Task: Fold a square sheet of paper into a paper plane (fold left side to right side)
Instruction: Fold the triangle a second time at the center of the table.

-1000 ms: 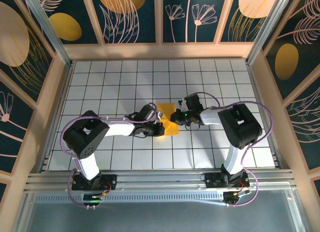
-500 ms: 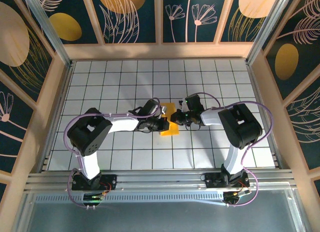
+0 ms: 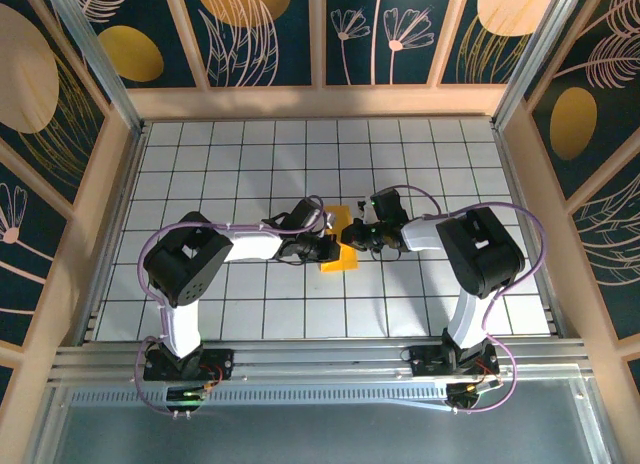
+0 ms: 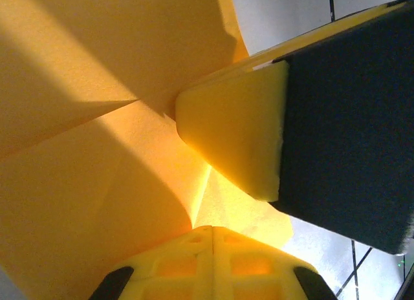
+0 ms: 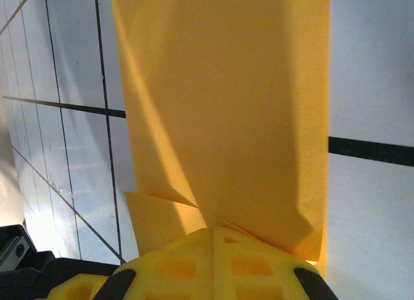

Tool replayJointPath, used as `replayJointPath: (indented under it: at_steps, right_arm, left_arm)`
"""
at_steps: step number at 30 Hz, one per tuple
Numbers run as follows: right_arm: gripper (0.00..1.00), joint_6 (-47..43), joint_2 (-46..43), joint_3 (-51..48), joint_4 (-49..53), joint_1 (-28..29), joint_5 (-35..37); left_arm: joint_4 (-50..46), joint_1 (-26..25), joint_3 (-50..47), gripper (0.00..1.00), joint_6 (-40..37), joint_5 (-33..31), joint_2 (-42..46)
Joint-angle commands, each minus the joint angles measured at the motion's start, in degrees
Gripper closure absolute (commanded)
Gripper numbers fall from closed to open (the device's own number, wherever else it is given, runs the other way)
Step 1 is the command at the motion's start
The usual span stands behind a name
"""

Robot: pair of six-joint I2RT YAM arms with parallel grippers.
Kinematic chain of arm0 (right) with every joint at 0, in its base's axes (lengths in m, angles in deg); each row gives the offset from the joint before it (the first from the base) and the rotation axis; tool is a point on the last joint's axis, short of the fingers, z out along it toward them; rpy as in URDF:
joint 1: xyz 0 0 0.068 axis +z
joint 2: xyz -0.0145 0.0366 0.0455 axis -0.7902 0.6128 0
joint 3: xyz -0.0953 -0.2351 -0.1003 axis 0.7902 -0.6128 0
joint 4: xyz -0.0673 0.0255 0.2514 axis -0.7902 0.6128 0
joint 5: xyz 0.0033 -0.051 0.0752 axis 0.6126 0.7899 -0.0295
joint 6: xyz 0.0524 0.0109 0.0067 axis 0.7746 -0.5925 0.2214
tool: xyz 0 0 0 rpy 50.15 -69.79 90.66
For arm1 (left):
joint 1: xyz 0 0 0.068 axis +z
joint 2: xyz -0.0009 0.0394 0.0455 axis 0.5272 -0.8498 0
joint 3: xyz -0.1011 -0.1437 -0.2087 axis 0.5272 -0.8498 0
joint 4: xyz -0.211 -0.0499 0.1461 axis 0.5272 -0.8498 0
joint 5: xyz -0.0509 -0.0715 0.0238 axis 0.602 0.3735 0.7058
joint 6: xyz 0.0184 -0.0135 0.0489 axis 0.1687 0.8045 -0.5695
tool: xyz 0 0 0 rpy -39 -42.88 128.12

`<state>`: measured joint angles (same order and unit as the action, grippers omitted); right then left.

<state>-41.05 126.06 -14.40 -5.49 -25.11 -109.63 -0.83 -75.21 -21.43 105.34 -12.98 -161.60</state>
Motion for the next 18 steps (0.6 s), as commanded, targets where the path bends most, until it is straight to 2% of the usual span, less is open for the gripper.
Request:
replayJointPath:
  at_steps: [1, 18]
  right_arm:
    - [1.0, -0.4, 2.3, -1.7, 3.3, -0.1, 1.7]
    - [1.0, -1.6, 3.3, -0.4, 6.3, -0.2, 3.2]
  left_arm:
    - [-0.2, 0.4, 2.0, 1.0, -0.2, -0.4, -1.2]
    - [-1.4, 0.3, -5.8, 1.0, -1.8, -0.2, 0.6]
